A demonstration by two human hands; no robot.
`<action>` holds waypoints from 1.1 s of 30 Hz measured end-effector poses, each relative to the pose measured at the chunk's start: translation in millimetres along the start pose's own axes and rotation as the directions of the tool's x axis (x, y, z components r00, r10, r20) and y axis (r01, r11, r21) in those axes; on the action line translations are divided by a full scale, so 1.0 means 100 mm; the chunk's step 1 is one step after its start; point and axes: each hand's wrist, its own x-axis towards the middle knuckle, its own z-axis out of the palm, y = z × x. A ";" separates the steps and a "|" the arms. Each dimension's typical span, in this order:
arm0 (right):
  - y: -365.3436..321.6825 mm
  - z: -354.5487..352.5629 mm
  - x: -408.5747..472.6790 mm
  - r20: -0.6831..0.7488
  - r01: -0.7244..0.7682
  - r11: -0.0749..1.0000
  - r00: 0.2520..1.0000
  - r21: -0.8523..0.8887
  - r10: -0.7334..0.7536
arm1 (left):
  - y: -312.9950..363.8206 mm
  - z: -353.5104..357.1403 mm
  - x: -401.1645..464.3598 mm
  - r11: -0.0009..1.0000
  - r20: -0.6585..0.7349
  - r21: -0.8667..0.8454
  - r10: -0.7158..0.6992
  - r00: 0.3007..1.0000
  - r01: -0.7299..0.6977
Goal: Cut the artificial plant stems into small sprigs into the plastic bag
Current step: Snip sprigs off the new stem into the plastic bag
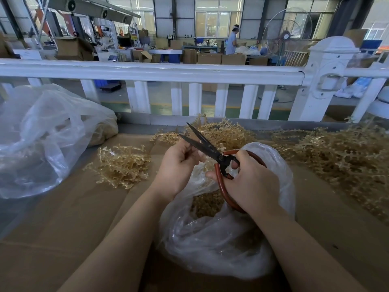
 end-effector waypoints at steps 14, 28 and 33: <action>-0.03 -0.05 -0.02 -0.019 0.021 0.999 1.000 0.038 -0.021 | 0.00 -0.01 0.01 1.000 -0.002 -0.015 -0.023 1.000 0.023; -0.02 -0.02 -0.02 -0.093 0.089 0.986 0.993 0.138 -0.077 | 0.10 0.01 0.00 0.986 0.009 -0.152 -0.068 0.998 0.068; 0.01 0.03 0.00 -0.070 -0.071 0.917 0.992 0.392 0.107 | 0.07 -0.03 0.04 0.905 -0.015 -0.370 -0.234 0.972 0.212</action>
